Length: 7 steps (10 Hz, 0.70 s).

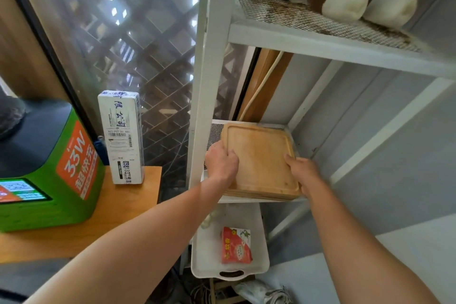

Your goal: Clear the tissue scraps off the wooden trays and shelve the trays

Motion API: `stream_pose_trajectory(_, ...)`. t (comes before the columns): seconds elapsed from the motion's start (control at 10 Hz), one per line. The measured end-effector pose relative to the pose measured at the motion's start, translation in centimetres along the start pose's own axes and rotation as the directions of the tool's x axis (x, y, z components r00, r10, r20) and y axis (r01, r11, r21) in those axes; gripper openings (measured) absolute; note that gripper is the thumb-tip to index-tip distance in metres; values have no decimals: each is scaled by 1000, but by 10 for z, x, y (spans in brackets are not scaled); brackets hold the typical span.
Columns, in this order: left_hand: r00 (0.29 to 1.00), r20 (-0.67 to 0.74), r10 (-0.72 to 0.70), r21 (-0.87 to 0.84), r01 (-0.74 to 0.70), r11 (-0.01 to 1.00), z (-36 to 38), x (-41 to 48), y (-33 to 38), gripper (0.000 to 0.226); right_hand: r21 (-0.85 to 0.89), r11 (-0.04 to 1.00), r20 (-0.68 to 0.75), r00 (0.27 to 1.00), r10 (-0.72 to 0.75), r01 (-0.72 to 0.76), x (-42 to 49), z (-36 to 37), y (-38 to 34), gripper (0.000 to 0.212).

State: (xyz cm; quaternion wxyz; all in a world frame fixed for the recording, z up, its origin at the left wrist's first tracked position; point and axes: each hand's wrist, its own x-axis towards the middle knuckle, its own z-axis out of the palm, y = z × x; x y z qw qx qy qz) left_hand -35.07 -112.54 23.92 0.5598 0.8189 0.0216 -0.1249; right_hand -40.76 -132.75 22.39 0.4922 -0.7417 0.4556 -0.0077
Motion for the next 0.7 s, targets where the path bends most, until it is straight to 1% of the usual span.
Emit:
stream_pose_trajectory(0.1, 999, 42, -1, 29, 0, 1000, -2, 1, 0, 24, -96, 994, -15, 998, -55, 53, -10, -3, -5, 44)
stream_pose_trajectory(0.2, 997, 72, 18, 165, -29, 986, -2, -5, 3, 45, -448, 884, -61, 982, -177, 132, -29, -3, -12, 31)
stream_pose_trajectory(0.3, 989, 141, 48, 285, -87, 955, -3, -24, 5, 70, -735, 665, -123, 938, -324, 134, -56, 3, -15, 46)
stream_pose_trajectory(0.4, 949, 236, 208, 439, -295, 849, -8, -51, 3, 64, -770, 616, -146, 896, -419, 163, -91, 13, -16, 41)
stream_pose_trajectory(0.5, 868, 333, 369, 428, -487, 761, -26, -82, 1, 55, -743, 637, -129, 891, -436, 204, -129, 25, -14, 27)
stream_pose_trajectory(0.6, 737, 462, 494, 359, -664, 656, -60, -108, -14, 34, -691, 682, -97, 903, -418, 241, -171, 44, -3, 26)
stream_pose_trajectory(0.7, 702, 528, 478, 339, -690, 640, -105, -117, -37, 27, -687, 695, -100, 919, -381, 213, -206, 70, 8, 28)
